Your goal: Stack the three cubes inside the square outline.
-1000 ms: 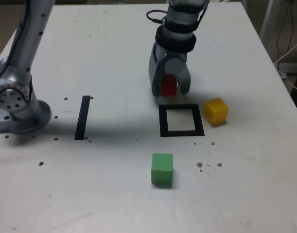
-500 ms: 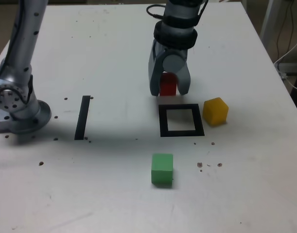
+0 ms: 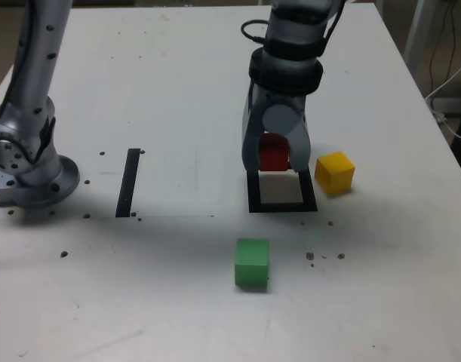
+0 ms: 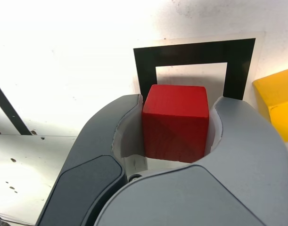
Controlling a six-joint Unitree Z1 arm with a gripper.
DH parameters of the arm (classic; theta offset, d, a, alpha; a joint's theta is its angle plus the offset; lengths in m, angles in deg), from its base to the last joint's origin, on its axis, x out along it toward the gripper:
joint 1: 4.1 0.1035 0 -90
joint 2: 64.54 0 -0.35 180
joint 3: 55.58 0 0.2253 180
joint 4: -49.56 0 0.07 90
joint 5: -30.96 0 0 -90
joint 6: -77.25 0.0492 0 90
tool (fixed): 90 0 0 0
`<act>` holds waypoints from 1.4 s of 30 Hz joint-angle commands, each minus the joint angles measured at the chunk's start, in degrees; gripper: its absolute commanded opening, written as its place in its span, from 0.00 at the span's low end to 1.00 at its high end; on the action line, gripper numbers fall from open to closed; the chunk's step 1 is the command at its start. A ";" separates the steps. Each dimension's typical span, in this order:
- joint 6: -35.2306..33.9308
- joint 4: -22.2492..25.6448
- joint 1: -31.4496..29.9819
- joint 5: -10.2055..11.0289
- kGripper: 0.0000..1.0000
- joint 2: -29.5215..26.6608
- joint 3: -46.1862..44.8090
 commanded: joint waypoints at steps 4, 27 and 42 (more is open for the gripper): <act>-0.07 -0.04 -0.34 -0.53 0.29 2.15 0.65; 0.46 -1.64 -0.32 -0.64 0.30 4.78 0.60; 0.72 -3.29 0.08 -1.54 0.99 4.26 -2.02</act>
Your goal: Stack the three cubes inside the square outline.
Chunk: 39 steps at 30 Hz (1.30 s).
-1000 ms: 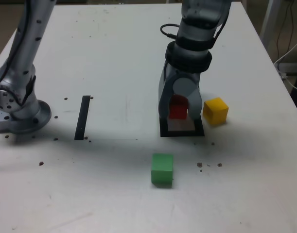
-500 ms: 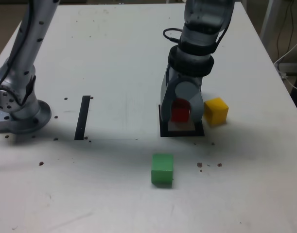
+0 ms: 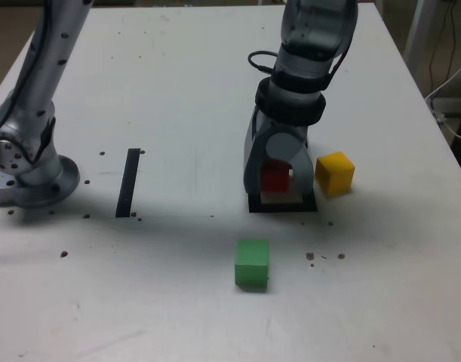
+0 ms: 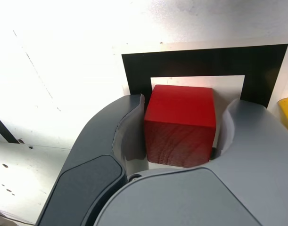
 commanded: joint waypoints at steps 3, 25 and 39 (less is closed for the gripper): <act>-0.01 -0.03 0.12 -0.06 0.99 -0.92 -0.15; -4.82 3.26 -0.82 8.39 0.99 -8.41 1.54; -12.15 11.34 -2.29 8.52 0.99 -3.18 16.59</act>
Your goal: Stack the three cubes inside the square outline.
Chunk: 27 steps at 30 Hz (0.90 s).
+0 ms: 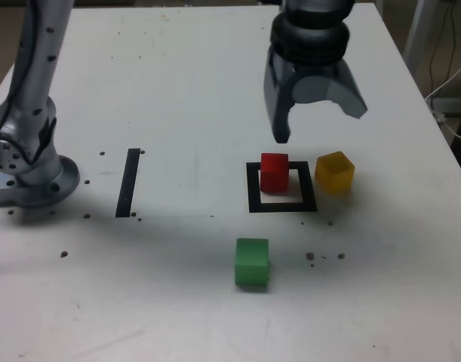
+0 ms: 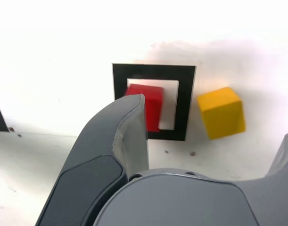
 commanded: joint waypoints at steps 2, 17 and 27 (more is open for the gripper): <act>-0.52 1.08 -0.12 -1.61 1.00 2.10 2.91; -1.01 2.46 0.06 -6.69 0.97 11.83 11.35; 1.08 2.41 1.75 -9.47 0.91 15.61 12.38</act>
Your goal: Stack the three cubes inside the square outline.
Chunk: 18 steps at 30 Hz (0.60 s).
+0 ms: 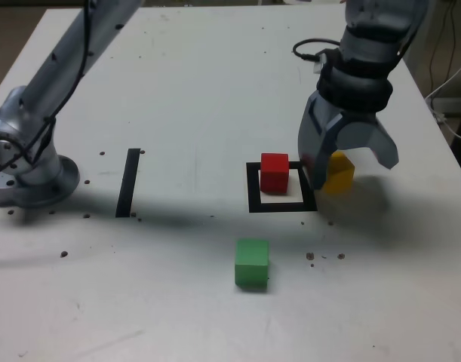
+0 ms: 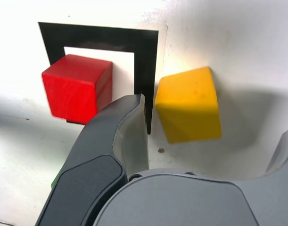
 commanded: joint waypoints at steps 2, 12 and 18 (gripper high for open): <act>0.65 0.28 0.63 -0.64 0.87 1.33 0.80; 2.68 1.35 1.64 0.20 0.29 3.58 3.57; 2.91 1.49 1.68 -0.18 0.29 3.75 3.44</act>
